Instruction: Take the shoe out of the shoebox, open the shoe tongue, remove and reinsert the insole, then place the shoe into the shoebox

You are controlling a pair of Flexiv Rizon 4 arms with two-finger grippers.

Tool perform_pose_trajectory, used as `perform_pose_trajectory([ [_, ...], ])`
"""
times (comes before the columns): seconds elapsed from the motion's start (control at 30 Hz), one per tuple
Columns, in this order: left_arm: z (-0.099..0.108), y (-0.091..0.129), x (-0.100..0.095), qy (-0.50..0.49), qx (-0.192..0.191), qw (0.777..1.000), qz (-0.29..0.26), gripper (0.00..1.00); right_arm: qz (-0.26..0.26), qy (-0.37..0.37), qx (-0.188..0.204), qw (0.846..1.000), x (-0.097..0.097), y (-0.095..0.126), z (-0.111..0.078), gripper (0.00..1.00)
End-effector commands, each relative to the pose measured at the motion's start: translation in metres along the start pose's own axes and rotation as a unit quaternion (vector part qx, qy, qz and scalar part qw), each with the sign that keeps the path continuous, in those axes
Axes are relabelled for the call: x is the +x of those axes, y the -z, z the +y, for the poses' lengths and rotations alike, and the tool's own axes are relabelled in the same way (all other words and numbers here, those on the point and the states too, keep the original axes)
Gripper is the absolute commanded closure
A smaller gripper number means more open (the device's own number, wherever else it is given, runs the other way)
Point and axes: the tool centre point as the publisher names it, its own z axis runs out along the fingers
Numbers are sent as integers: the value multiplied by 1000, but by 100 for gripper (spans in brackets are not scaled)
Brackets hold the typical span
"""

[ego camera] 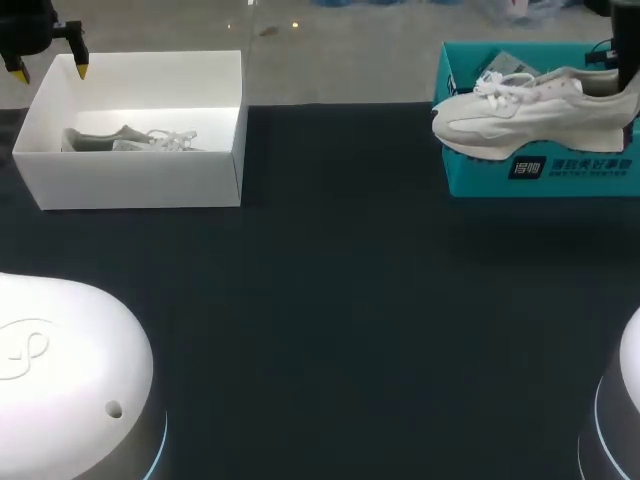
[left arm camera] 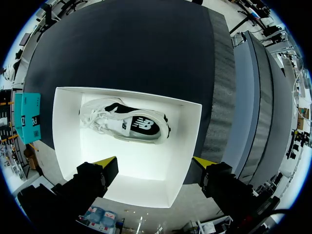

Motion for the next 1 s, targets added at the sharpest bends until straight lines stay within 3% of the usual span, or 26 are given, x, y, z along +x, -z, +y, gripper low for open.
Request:
perform_pose_trajectory([
  [0.03,-1,0,0,0,-1,1000,1,0,2,0,-78,997,-2,-1,-4,100],
  [0.57,-1,0,0,0,-1,1000,1,0,2,0,-78,997,-2,-1,-4,100],
  [0.73,-1,0,0,0,-1,1000,1,0,3,-15,-45,999,16,-5,-28,100],
  [1.0,-1,0,0,0,-1,1000,1,0,-2,-46,-38,998,36,2,-53,100],
])
